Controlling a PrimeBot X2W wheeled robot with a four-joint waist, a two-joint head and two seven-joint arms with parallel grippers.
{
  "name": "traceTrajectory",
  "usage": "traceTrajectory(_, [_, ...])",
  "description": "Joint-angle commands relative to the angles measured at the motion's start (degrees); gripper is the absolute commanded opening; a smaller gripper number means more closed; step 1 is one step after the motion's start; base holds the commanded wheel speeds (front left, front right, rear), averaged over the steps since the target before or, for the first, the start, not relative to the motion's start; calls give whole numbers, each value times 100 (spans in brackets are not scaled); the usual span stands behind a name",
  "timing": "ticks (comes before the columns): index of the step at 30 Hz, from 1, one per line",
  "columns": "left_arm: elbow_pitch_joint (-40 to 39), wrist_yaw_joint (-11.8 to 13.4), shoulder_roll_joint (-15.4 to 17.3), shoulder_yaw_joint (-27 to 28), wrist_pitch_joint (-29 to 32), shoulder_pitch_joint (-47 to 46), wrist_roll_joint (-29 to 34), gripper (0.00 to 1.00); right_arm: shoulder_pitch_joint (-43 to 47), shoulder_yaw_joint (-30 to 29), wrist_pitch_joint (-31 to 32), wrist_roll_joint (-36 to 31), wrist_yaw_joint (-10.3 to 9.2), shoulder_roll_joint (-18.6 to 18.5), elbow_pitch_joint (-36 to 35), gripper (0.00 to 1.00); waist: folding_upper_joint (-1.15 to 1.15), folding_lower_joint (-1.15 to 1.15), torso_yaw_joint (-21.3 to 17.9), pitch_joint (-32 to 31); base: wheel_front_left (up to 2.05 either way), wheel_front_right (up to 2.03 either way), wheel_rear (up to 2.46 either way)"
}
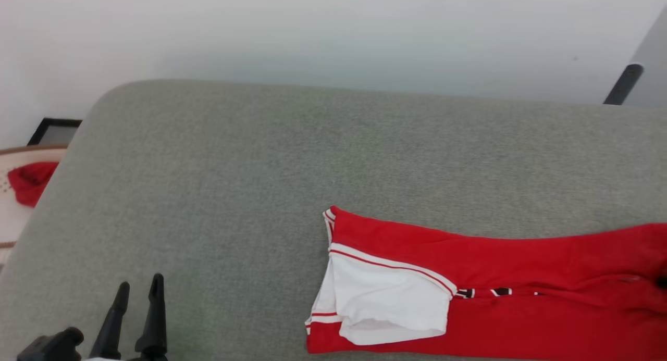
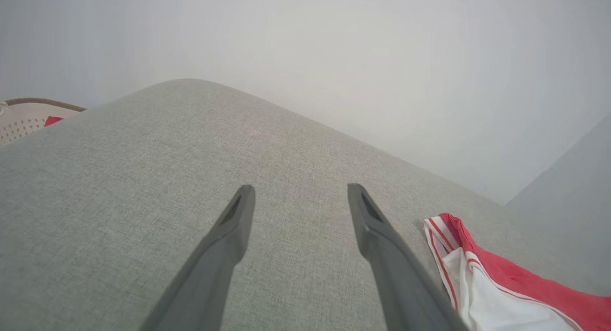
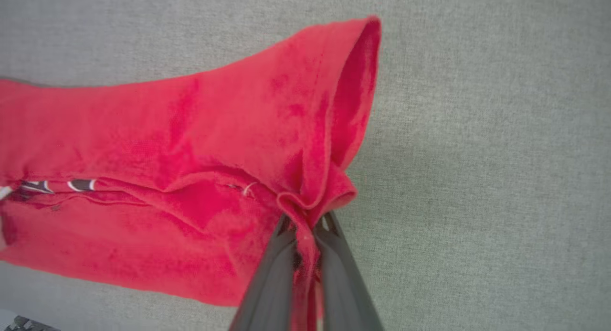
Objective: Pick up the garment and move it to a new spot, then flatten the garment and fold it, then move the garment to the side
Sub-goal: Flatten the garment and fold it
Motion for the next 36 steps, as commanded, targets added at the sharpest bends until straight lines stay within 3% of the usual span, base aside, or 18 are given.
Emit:
traceTrajectory(1, [-20, -17, -7, 18, 0, 70, -17, 100, 11, 51, 55, 114, -6, -9, -176, 0, 0, 0, -107, -89, 0, 0, 0])
traceTrajectory(11, [48, -19, -57, -3, 0, 105, -57, 100, -85, 561, 385, 477, -5, 273, -1786, 0, 0, 0, -340, -264, 0, 0, 0])
traceTrajectory(18, [125, -20, -136, -82, 0, 20, -39, 100, -410, 1138, 566, 308, -5, 851, -2526, 0, 0, 0, -278, -293, 0, 0, 0])
traceTrajectory(27, [218, -23, -260, -159, 2, -138, 25, 100, -859, 2057, 514, 83, -5, 1570, -2459, 0, 0, 0, 37, -234, 0, 0, 0])
traceTrajectory(36, [335, -24, -379, -416, 2, -396, 12, 100, -1362, 2962, -134, -337, -5, 2278, -1439, 0, 0, 0, 449, -131, 0, 0, 0])
